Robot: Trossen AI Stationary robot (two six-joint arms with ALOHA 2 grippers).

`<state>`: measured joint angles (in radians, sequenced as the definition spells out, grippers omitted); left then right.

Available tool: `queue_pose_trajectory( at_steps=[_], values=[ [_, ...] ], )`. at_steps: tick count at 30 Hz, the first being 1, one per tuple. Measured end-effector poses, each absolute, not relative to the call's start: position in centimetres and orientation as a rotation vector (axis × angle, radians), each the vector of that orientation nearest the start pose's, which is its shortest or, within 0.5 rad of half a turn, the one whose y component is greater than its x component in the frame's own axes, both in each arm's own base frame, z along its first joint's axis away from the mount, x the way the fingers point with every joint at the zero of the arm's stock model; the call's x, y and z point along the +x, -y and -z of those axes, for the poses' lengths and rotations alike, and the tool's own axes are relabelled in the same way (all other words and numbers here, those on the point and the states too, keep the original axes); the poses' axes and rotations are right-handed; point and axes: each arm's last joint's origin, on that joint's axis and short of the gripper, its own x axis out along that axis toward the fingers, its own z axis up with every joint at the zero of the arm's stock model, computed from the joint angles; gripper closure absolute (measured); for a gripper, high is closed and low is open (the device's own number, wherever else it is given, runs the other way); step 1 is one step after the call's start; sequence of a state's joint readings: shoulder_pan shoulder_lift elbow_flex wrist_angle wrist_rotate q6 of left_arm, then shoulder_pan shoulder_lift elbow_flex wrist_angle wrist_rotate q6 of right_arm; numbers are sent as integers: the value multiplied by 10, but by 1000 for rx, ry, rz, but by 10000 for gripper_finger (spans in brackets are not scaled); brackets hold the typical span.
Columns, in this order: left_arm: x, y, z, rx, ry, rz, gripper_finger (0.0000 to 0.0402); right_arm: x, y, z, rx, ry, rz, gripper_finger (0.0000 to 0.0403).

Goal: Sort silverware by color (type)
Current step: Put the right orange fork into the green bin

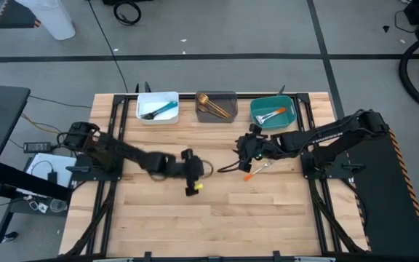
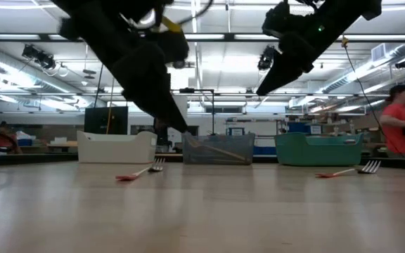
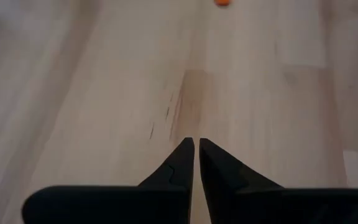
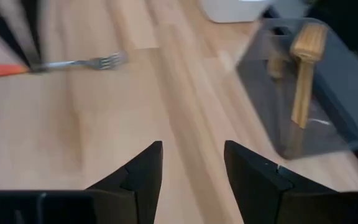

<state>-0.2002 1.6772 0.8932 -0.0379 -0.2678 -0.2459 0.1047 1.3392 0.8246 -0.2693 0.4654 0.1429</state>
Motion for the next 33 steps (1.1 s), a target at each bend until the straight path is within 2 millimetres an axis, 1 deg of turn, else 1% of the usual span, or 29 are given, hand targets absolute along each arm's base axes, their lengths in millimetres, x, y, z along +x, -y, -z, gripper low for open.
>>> queue_pose_trajectory(
  at_steps=[2,5,9,11,14,20,23,28,33],
  values=[
    [321,69,-168,-59,-774,-273,366,267,-14,-223,-82,-716,435,221],
    [320,78,-174,-104,-762,-367,366,266,-13,-219,-72,-705,468,221],
    [316,80,-170,-179,-781,-425,364,265,-15,-211,-61,-659,451,226],
    [315,80,-169,-215,-787,-448,356,264,-18,-206,-63,-638,424,229],
    [313,79,-168,-252,-800,-481,331,263,-23,-200,-61,-594,392,235],
    [307,80,-164,-366,-823,-559,262,259,-33,-193,-78,-511,337,239],
    [304,81,-163,-431,-822,-604,239,257,-37,-190,-95,-492,315,239],
    [303,85,-158,-515,-805,-666,236,256,-39,-188,-144,-498,291,239],
    [304,89,-143,-532,-789,-736,247,255,-40,-185,-185,-516,241,239]
  ],
)
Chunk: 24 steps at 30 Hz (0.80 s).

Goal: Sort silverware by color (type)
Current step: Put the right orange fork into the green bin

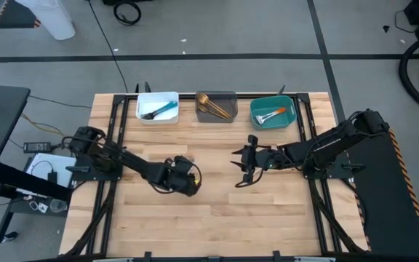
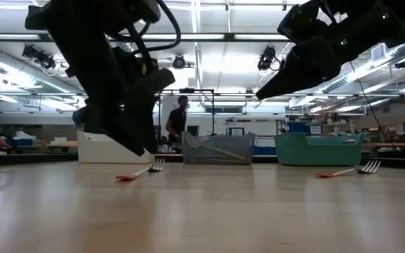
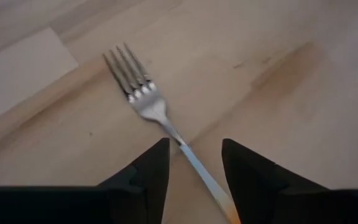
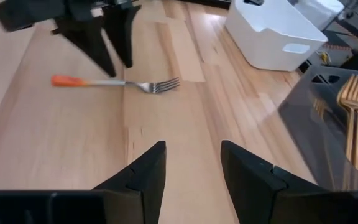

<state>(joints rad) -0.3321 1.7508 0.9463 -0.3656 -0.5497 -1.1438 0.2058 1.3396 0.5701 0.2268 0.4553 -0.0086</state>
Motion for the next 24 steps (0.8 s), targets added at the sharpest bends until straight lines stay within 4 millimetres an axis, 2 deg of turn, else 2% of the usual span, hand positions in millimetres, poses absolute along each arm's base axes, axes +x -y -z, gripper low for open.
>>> queue_pose_trajectory(
  at_steps=[8,11,17,24],
  values=[
    [306,89,-133,-572,-733,-823,257,249,-40,-174,-228,-533,169,239],
    [315,92,-128,-578,-733,-833,258,246,-40,-170,-231,-529,150,239],
    [332,97,-119,-420,-859,-927,258,246,-42,-169,-221,-523,95,239],
    [333,107,-112,-439,-857,-985,258,245,-45,-168,-221,-531,68,239]
  ],
)
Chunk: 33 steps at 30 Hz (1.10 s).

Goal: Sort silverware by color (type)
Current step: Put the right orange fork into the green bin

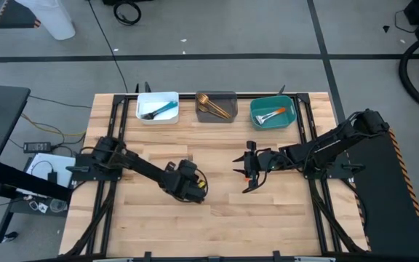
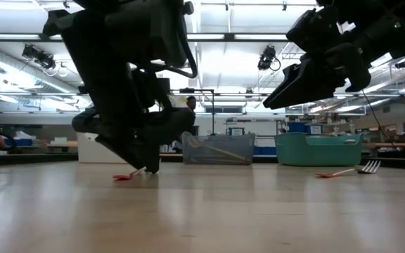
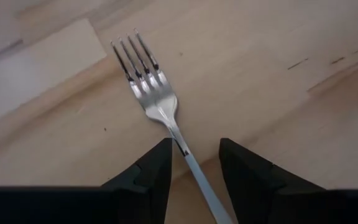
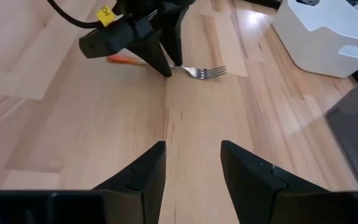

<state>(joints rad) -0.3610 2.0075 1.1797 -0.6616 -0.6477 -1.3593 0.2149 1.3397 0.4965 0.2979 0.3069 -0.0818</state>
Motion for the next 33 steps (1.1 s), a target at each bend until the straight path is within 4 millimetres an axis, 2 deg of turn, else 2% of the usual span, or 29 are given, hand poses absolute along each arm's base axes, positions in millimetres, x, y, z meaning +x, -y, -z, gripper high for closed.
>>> queue_pose_trajectory(
  at_steps=[5,10,13,20,26,33],
  values=[
    [331,107,-111,-521,-888,-989,258,245,-46,-168,-216,-528,51,239],
    [332,106,-110,-508,-915,-972,269,245,-46,-168,-214,-528,43,239],
    [332,106,-110,-479,-933,-952,295,245,-48,-168,-213,-528,28,239],
    [333,108,-110,-416,-954,-901,387,244,-51,-168,-221,-527,14,239],
    [339,108,-114,-320,-940,-858,385,243,-51,-165,-265,-558,-7,239],
    [368,101,-133,-210,-917,-709,389,239,-54,-163,-358,-595,16,243]
  ],
)
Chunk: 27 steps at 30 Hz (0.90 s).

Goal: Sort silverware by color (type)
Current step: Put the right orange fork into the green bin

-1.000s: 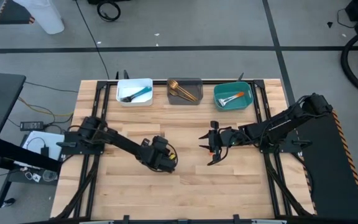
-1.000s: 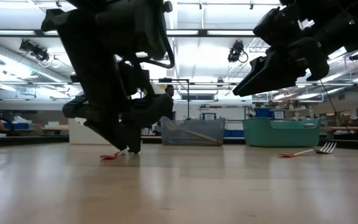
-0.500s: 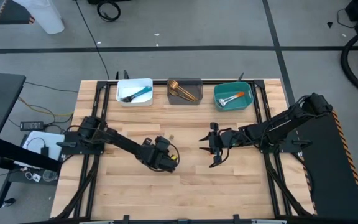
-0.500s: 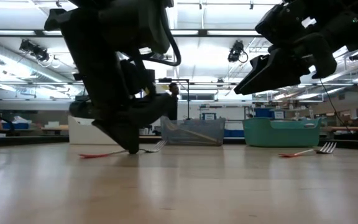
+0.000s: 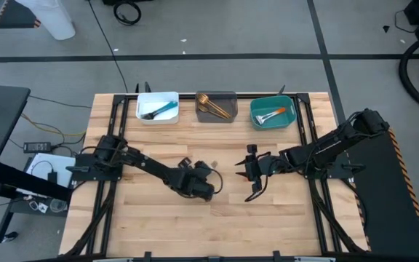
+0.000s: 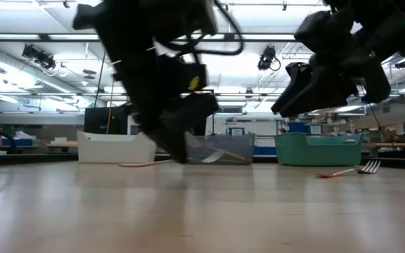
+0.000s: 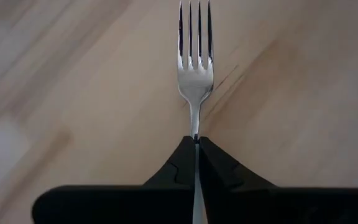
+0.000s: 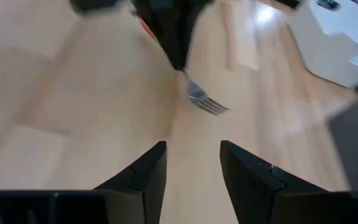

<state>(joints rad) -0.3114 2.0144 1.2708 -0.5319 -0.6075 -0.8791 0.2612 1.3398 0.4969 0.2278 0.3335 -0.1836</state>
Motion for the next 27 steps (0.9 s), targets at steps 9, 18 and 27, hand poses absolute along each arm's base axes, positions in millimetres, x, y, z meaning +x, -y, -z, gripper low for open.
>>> queue_pose_trajectory(
  at_steps=[9,18,27],
  values=[
    [402,61,-145,-160,-867,-467,391,229,-59,-155,-443,-697,112,245],
    [417,21,-152,-318,-782,-408,390,223,-64,-154,-616,-723,189,246],
    [433,-2,-167,-393,-598,-296,388,223,-60,-157,-823,-740,274,249]
  ],
)
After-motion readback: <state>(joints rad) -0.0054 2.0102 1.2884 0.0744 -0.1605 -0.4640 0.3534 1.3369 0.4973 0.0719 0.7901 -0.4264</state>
